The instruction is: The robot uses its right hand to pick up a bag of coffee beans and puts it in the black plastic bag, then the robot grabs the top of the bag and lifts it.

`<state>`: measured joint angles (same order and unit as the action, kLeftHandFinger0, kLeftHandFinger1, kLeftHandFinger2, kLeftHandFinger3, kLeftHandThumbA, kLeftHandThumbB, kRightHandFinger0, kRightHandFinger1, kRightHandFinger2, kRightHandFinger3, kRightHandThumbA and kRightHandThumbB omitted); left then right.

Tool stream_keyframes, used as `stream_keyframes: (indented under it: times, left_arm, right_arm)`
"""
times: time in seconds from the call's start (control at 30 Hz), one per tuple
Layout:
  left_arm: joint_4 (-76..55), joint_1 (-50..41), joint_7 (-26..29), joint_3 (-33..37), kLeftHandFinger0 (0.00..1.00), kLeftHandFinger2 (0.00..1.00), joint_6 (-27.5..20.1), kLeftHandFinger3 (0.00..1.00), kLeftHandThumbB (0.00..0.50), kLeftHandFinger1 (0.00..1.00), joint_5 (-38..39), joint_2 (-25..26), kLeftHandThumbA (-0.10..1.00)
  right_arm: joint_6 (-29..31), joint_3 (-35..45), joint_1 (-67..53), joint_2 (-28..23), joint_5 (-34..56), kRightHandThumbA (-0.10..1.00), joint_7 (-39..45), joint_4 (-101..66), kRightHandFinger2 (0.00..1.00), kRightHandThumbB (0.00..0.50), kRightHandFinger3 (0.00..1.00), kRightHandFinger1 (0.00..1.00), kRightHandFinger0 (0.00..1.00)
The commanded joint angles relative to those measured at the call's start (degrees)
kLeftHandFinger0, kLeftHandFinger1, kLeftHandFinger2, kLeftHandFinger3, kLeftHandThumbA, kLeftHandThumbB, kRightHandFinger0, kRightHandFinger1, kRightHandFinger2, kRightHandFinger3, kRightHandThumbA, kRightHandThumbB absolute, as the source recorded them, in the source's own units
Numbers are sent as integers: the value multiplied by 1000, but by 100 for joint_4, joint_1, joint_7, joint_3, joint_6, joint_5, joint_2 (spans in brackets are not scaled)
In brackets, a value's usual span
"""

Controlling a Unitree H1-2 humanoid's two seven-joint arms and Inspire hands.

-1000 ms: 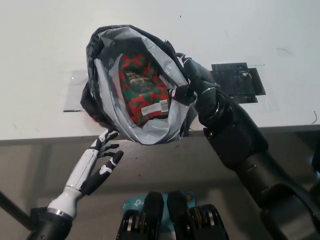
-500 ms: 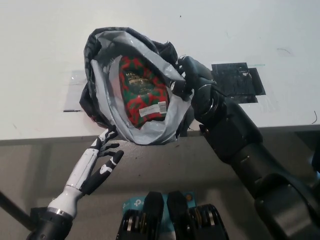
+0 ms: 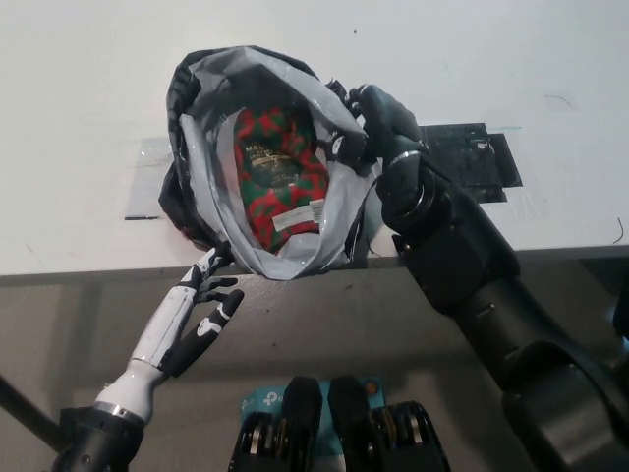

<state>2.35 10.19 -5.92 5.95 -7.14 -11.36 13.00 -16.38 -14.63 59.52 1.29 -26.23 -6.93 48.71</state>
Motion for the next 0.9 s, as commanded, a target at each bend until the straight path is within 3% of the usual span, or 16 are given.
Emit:
stream_keyframes:
  times: [0.0, 0.07, 0.2, 0.23, 0.27, 0.3, 0.33, 0.4, 0.47, 0.53, 0.57, 0.6, 0.63, 0.77, 0.87]
  left_arm:
    - [-15, 177, -76, 24, 768, 948, -189, 1000, 62, 810, -36, 105, 918]
    - [-24, 189, -88, 21, 769, 949, -158, 1000, 65, 813, -23, 111, 921]
    - [-23, 220, -92, 24, 766, 953, -160, 1000, 74, 813, -13, 112, 931]
    - [-10, 226, -87, 25, 766, 953, -172, 1000, 75, 813, -17, 112, 933]
    - [-1, 230, -81, 26, 767, 950, -173, 1000, 83, 813, -23, 111, 942]
    - [-1, 230, -81, 26, 767, 950, -173, 1000, 83, 813, -23, 111, 942]
    - [12, 235, -82, 27, 767, 950, -182, 1000, 84, 812, -14, 112, 944]
    - [6, 242, -69, 25, 765, 946, -172, 1000, 81, 807, -27, 109, 953]
    - [-42, 246, -55, 18, 767, 949, -106, 1000, 73, 811, -49, 99, 961]
    - [-18, 248, -50, 17, 768, 952, -149, 1000, 56, 816, -43, 101, 962]
    - [-7, 245, -40, 15, 767, 952, -168, 1000, 52, 817, -47, 99, 962]
    - [0, 246, -40, 12, 768, 952, -174, 1000, 51, 817, -37, 96, 960]
    - [17, 251, -39, 11, 768, 952, -193, 1000, 51, 818, -34, 98, 960]
    - [79, 301, -22, 15, 775, 943, -261, 1000, 66, 817, -63, 108, 974]
    - [119, 333, -8, 19, 771, 935, -295, 1000, 72, 813, -94, 109, 983]
  right_arm:
    - [57, 128, 255, -65, 140, 272, 17, -552, 408, 154, 237, 241, 51]
    - [-77, 189, 267, -64, 238, 277, 173, -730, 396, 144, 233, 223, 30]
    - [-445, 420, 296, -18, 626, 281, 632, -1203, 558, 118, 257, 327, 23]
    - [-520, 476, 299, -3, 731, 280, 751, -1338, 563, 119, 221, 311, 5]
    - [-658, 556, 310, 28, 869, 382, 902, -1521, 578, 171, 189, 317, 0]
    - [-658, 556, 310, 28, 869, 382, 902, -1521, 578, 171, 189, 317, 0]
    - [-804, 636, 331, 58, 1015, 332, 1073, -1686, 627, 135, 242, 351, 0]
    - [-932, 696, 396, 80, 1168, 314, 1277, -1836, 673, 111, 401, 375, 0]
    - [-1047, 868, 574, 154, 1488, 316, 1605, -1974, 625, 99, 568, 320, 0]
    - [-1055, 1049, 735, 247, 1640, 343, 1760, -1983, 602, 84, 605, 287, 0]
    - [-1055, 1133, 893, 316, 1646, 359, 1826, -1919, 578, 105, 439, 267, 0]
    - [-1055, 1155, 958, 340, 1633, 363, 1849, -1886, 577, 108, 407, 270, 0]
    - [-1055, 1176, 1021, 365, 1643, 371, 1859, -1855, 572, 122, 408, 271, 0]
    - [-1055, 1376, 1374, 528, 1798, 344, 1874, -1657, 556, 136, 618, 270, 0]
    - [-1055, 1314, 1546, 563, 1730, 353, 1948, -1599, 515, 96, 582, 225, 0]
